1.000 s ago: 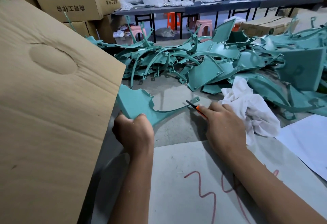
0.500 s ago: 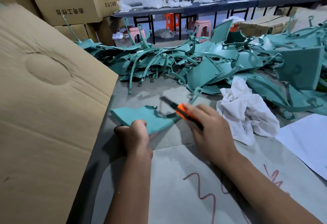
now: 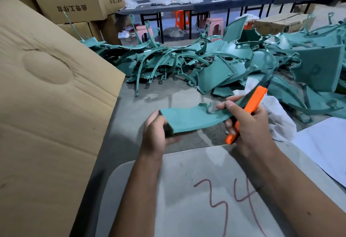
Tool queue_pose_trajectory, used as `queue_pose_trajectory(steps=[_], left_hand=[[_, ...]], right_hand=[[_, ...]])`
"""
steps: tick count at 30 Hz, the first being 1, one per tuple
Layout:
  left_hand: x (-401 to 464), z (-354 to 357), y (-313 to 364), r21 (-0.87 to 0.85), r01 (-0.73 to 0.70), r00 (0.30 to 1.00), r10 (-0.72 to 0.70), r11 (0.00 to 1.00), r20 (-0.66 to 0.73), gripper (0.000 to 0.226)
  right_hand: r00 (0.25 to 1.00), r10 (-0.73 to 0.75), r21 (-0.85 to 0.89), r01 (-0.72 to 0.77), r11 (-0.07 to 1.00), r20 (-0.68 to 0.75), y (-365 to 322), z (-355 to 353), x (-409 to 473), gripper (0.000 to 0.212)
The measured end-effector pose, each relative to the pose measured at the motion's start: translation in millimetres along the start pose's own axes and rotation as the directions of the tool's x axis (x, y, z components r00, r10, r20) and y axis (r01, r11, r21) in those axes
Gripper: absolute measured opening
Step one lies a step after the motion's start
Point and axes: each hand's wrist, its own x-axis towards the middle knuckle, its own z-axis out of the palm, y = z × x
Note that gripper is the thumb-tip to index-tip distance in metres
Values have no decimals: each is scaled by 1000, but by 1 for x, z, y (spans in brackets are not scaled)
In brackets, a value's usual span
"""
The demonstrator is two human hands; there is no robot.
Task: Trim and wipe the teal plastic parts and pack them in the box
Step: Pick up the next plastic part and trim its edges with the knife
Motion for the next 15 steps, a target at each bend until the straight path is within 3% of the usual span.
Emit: queue_pose_trajectory(steps=[2, 4, 7, 11, 13, 15], left_hand=[[4, -10, -4, 314, -186, 980, 198, 931, -6, 67], [3, -17, -6, 554, -408, 906, 395, 726, 150, 85], [5, -19, -10, 670, -574, 766, 598, 471, 236, 82], [7, -13, -8, 676, -676, 625, 715, 293, 315, 88], [9, -10, -13, 541, -749, 632, 657, 382, 411, 61], [7, -5, -18, 461, -725, 683, 616, 512, 392, 21]], right_hand=[[999, 13, 96, -9, 995, -37, -5, -5, 4, 15], [996, 56, 158, -45, 986, -66, -10, -11, 7, 16], [988, 130, 174, -115, 978, -81, -15, -19, 12, 16], [984, 177, 89, -174, 981, -30, -13, -21, 12, 14], [989, 149, 109, -149, 983, 11, -10, -15, 9, 4], [995, 101, 125, -101, 987, 2, -9, -8, 7, 22]])
